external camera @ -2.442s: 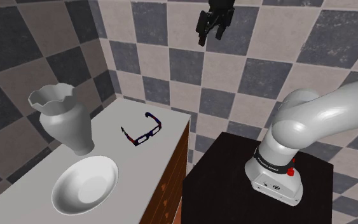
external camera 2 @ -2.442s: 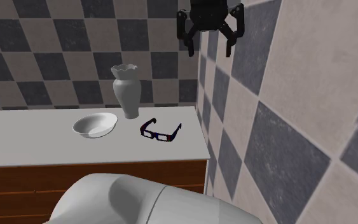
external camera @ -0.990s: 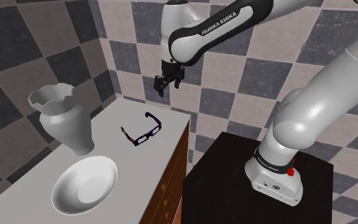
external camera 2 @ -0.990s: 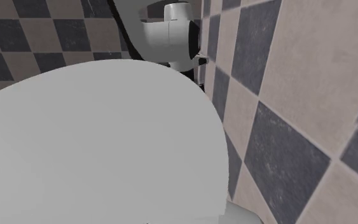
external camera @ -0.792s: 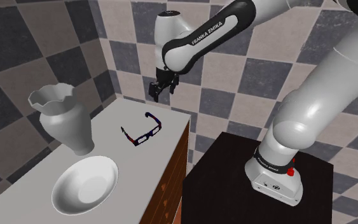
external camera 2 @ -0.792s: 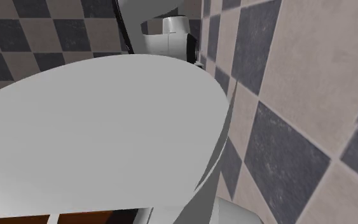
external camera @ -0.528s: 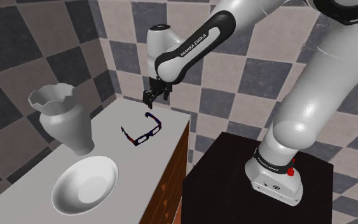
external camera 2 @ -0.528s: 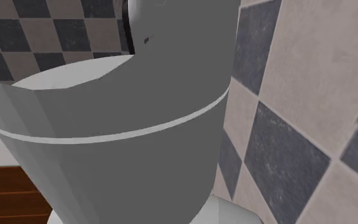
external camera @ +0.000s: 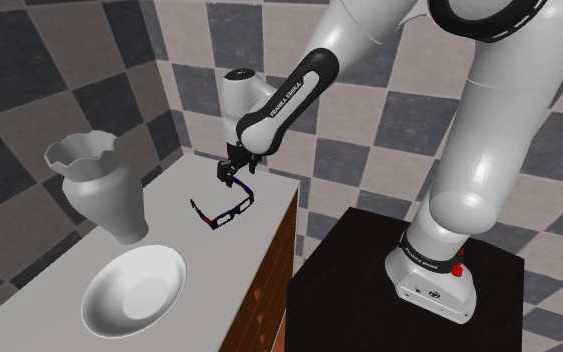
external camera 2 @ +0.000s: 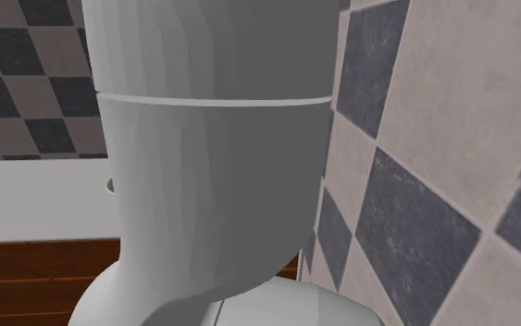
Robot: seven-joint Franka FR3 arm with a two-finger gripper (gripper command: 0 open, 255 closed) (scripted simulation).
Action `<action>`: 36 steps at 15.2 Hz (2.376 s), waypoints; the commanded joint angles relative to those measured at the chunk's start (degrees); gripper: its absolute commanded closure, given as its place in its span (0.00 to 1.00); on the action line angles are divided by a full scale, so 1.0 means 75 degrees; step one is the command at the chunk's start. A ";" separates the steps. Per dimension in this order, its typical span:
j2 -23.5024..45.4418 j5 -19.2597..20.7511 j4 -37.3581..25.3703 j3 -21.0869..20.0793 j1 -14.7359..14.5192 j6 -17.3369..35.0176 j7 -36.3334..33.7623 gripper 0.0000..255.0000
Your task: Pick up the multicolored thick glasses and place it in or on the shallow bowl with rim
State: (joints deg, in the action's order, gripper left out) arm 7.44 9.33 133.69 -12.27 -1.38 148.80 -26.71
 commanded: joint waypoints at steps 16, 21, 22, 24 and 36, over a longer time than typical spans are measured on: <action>0.0351 0.0202 -0.0020 0.0070 -0.0021 0.0320 -0.0137 1.00; 0.0265 0.0145 -0.0030 0.0050 -0.0009 0.0229 -0.0091 1.00; 0.0180 0.0090 -0.0043 0.0031 0.0001 0.0134 -0.0047 1.00; 0.0014 -0.0017 -0.0075 -0.0001 0.0019 -0.0056 0.0038 1.00; -0.0866 -0.0524 -0.0414 -0.0083 0.0053 -0.1233 0.0449 1.00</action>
State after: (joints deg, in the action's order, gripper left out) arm 1.68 5.73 130.61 -12.85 -0.97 140.30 -23.58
